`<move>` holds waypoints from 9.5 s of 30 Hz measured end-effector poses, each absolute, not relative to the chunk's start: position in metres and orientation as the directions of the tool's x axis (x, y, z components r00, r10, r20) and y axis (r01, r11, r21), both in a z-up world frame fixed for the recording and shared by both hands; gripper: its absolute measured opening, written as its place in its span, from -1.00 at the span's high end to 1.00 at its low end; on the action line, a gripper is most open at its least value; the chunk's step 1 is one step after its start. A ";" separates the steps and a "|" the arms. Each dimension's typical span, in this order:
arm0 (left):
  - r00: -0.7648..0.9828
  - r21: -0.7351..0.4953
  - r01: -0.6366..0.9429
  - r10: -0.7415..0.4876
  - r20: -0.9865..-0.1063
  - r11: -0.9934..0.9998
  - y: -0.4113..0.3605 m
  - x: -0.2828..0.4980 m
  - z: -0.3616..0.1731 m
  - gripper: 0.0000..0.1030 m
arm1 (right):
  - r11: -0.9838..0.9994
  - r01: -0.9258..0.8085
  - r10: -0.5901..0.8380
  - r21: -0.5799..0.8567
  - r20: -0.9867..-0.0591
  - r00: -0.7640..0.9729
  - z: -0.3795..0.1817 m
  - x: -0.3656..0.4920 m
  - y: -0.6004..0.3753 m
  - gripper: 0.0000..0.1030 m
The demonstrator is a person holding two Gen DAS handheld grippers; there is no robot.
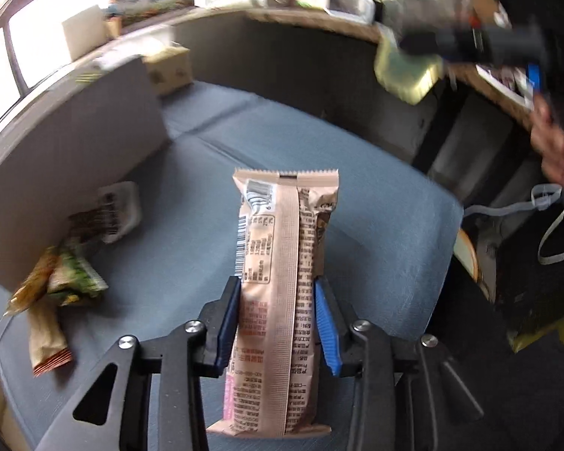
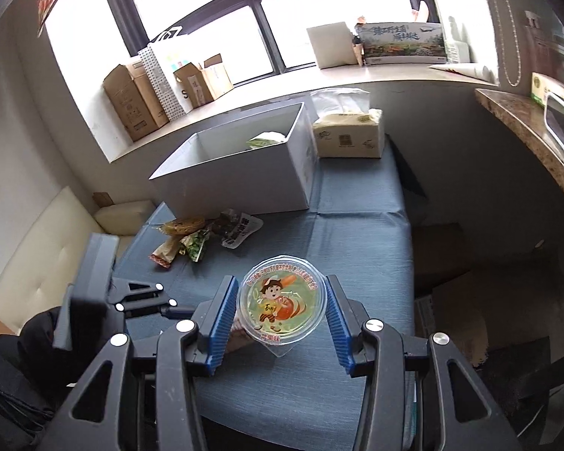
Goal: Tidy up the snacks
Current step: 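Carry the jelly cup and pink bar into the white box, open both grippers, then grasp the yellow cookie bag with the right gripper while the left gripper grasps the brown-edged pastry pack, then lower the cookie bag and pastry pack into the white box, open both grippers, then grasp the dark meat pack with the right gripper while the left gripper grasps the green garlic pea bag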
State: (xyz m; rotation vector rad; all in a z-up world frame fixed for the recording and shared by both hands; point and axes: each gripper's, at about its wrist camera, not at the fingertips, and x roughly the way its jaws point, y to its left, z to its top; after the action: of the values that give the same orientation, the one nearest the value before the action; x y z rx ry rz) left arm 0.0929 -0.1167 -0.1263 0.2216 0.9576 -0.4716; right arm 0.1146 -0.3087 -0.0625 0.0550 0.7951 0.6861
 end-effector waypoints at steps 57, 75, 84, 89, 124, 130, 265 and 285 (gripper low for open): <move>0.729 -0.160 -0.143 -0.005 -0.684 0.977 0.108 0.250 -0.024 -1.00 | 0.809 -0.564 0.504 0.166 -0.688 0.522 -0.042 0.331 -0.085 -0.98; 0.790 -0.080 -0.147 0.069 -0.609 0.986 0.100 0.170 0.004 -1.00 | 0.768 -0.612 0.597 0.190 -0.559 0.575 -0.013 0.250 -0.127 -0.98; 0.795 -0.106 -0.157 0.062 -0.604 0.982 0.088 0.060 -0.021 -1.00 | 0.705 -0.672 0.645 0.225 -0.596 0.478 -0.069 0.164 -0.131 -0.98; 0.771 -0.147 -0.193 0.057 -0.635 0.970 0.092 0.028 -0.038 -1.00 | 0.682 -0.685 0.647 0.255 -0.646 0.404 -0.103 0.155 -0.096 -0.98; 0.727 -0.167 -0.260 0.079 -0.682 0.951 0.117 0.006 -0.066 -1.00 | 0.689 -0.686 0.577 0.234 -0.749 0.324 -0.159 0.197 0.018 -0.60; 0.720 -0.157 -0.217 0.049 -0.693 0.963 0.111 0.016 -0.072 -1.00 | 0.664 -0.692 0.655 0.284 -0.667 0.355 -0.116 0.182 -0.023 -0.60; 0.708 -0.152 -0.099 -0.038 -0.705 0.983 0.056 0.041 -0.077 -1.00 | 0.554 -0.833 0.469 -0.016 -0.820 0.327 -0.181 0.248 -0.047 -1.00; 0.670 -0.158 -0.130 -0.031 -0.741 0.979 0.061 0.049 -0.094 -1.00 | 0.630 -0.773 0.530 0.073 -0.768 0.360 -0.173 0.203 -0.093 -0.10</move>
State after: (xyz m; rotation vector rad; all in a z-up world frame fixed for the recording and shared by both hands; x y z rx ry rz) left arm 0.0486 0.0608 -0.0941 -0.2050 0.8358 0.0565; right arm 0.2028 -0.0930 -0.1731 -0.3255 0.8507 0.8590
